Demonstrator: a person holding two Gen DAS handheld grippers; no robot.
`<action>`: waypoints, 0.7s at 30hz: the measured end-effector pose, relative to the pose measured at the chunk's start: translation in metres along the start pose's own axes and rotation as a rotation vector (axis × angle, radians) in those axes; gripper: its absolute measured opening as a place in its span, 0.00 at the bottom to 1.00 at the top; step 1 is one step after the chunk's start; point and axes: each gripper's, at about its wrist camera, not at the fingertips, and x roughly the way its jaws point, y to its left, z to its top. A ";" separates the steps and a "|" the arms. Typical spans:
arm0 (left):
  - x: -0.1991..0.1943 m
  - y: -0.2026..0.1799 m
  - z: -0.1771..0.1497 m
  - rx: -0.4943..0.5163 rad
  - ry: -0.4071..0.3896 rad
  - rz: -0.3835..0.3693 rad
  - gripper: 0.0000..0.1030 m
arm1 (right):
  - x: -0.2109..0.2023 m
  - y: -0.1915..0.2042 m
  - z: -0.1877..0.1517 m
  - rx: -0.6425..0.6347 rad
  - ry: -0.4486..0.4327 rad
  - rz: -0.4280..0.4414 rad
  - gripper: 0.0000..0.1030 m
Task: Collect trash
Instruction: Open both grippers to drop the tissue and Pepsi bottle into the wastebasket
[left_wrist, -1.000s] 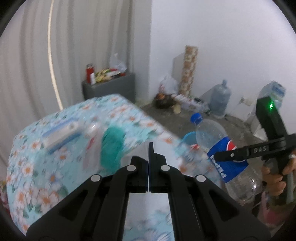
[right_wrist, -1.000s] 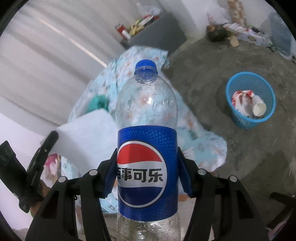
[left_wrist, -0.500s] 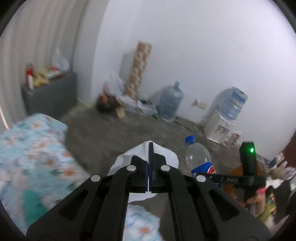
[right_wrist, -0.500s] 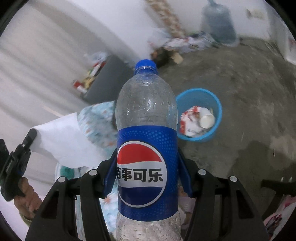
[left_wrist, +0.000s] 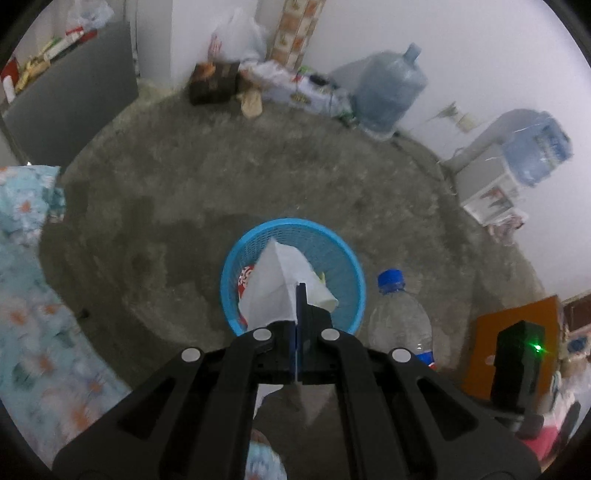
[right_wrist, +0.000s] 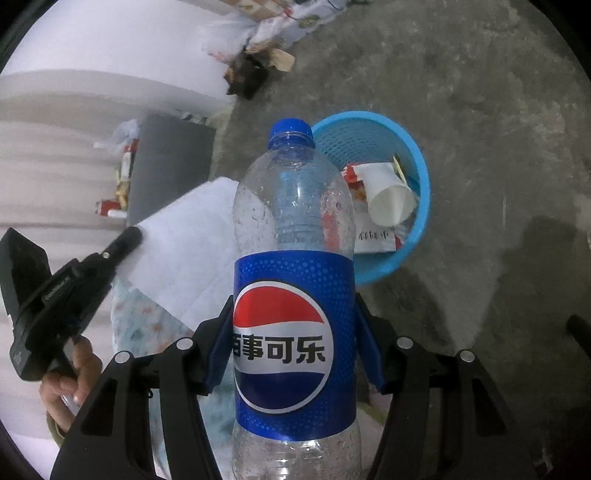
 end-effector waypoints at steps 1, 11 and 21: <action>0.017 0.001 0.006 -0.010 0.019 0.010 0.00 | 0.011 -0.002 0.011 0.011 0.006 -0.001 0.57; 0.071 0.017 0.022 -0.155 0.053 -0.059 0.47 | 0.079 -0.014 0.058 0.009 -0.024 -0.095 0.67; -0.022 -0.004 0.012 -0.062 -0.102 -0.053 0.61 | 0.022 -0.006 0.015 0.003 -0.163 -0.085 0.67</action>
